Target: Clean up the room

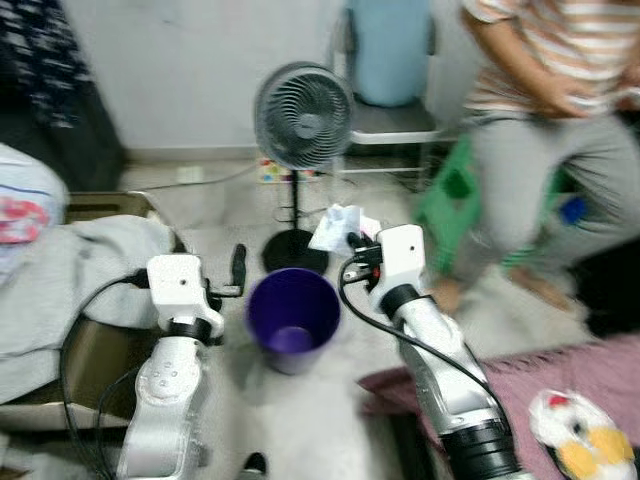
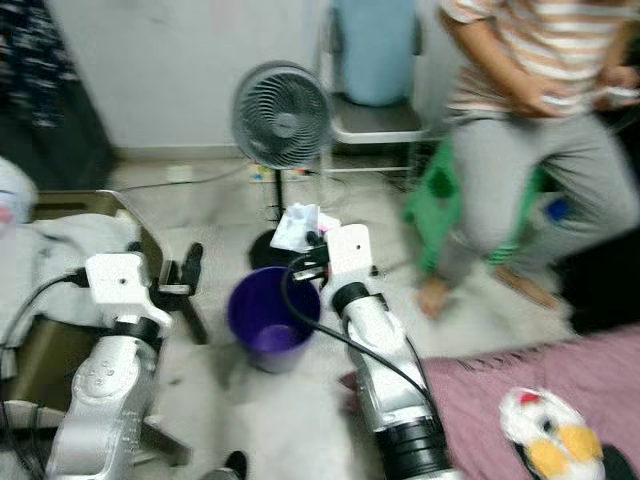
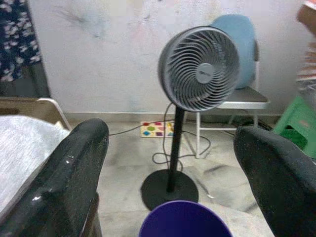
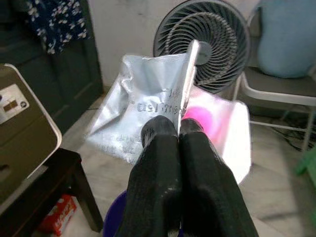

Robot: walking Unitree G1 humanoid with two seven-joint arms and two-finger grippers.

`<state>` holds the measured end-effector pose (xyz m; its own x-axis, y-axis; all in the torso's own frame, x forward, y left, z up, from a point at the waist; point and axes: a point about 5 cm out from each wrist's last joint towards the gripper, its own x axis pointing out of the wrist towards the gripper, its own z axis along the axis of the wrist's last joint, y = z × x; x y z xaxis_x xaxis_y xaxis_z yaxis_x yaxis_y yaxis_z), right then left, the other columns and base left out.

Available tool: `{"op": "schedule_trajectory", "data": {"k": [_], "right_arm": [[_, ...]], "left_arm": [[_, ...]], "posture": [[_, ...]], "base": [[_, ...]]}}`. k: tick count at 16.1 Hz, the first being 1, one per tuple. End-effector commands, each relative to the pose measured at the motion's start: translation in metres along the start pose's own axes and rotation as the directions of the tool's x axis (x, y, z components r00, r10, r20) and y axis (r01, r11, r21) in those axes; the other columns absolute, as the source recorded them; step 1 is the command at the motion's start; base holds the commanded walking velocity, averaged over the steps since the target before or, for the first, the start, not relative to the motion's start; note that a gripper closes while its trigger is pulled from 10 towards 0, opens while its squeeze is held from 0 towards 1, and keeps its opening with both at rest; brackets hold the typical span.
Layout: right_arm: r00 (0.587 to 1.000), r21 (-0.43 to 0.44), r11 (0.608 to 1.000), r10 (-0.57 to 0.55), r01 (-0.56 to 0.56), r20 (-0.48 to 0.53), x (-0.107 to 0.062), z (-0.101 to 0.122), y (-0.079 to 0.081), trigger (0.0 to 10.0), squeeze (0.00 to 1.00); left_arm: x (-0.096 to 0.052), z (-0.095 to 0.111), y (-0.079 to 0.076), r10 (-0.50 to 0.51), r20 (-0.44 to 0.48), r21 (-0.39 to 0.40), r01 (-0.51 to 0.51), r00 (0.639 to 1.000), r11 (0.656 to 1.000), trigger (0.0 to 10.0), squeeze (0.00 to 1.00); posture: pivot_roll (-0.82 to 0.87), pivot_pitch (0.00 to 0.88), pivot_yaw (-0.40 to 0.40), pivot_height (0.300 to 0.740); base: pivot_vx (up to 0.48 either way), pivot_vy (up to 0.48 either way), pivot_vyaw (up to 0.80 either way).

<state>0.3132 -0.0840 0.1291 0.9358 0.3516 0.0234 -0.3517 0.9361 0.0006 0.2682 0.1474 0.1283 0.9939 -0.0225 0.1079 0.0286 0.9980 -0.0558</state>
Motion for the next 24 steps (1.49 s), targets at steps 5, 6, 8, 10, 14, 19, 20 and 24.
{"op": "schedule_trajectory", "data": {"k": [5,6,8,10,14,19,20,24], "right_arm": [[1.0,-0.003,1.0,-0.009,0.009,-0.003,0.0007,-0.0006,-0.0008,10.0,0.0],[1.0,-0.006,1.0,-0.009,0.009,-0.003,0.0011,-0.0009,-0.0003,10.0,0.0],[1.0,-0.013,1.0,-0.012,0.012,-0.006,0.0015,-0.0013,-0.0002,10.0,0.0],[1.0,-0.017,1.0,-0.019,0.019,-0.01,0.002,-0.0019,-0.0008,10.0,0.0],[0.999,0.021,0.999,-0.035,0.035,-0.007,0.0024,-0.0029,-0.0019,10.0,0.0],[0.998,0.006,0.999,-0.052,0.052,-0.038,0.0016,-0.0078,-0.0037,10.0,0.0],[0.998,0.007,0.999,-0.052,0.053,-0.038,0.0014,-0.0079,-0.0038,10.0,0.0],[0.998,-0.008,0.999,-0.054,0.054,-0.035,0.0008,-0.008,-0.0039,10.0,0.0]], "left_arm": [[-0.0012,0.0001,0.0031,0.002,-0.005,0.009,-0.002,1.0,1.0,10.0,0.0],[-0.0011,0.0003,0.0028,-0.002,-0.004,0.006,0.002,1.0,1.0,10.0,0.0],[-0.002,0.0,0.0009,-0.025,-0.01,-0.012,0.025,1.0,1.0,10.0,0.0],[-0.0024,0.0012,-0.0007,-0.049,0.0,-0.039,0.049,0.999,0.998,10.0,0.0],[-0.0018,0.0046,-0.004,-0.079,0.024,-0.053,0.08,0.997,0.995,10.0,0.0],[-0.0029,0.0041,-0.0052,-0.094,0.019,-0.075,0.096,0.995,0.993,10.0,0.0],[-0.0031,0.004,-0.0052,-0.094,0.018,-0.076,0.095,0.995,0.993,10.0,0.0],[-0.0025,0.004,-0.0056,-0.097,0.019,-0.078,0.098,0.995,0.992,10.0,0.0]], "posture": [[-0.02,0.094,-0.075,0.74],[-0.02,0.093,-0.077,0.74],[-0.02,0.089,-0.079,0.74],[-0.02,0.085,-0.079,0.74],[-0.02,0.081,-0.08,0.74],[-0.02,0.09,-0.076,0.74],[-0.02,0.09,-0.076,0.74],[-0.03,0.097,-0.076,0.74]], "base": [[0.0,0.0,0.8],[0.0,0.0,0.8],[0.0,0.0,0.68],[0.0,0.0,0.0],[0.0,0.0,0.0],[0.049,0.204,-0.28],[0.244,0.281,-0.69],[0.276,0.393,0.0]]}}
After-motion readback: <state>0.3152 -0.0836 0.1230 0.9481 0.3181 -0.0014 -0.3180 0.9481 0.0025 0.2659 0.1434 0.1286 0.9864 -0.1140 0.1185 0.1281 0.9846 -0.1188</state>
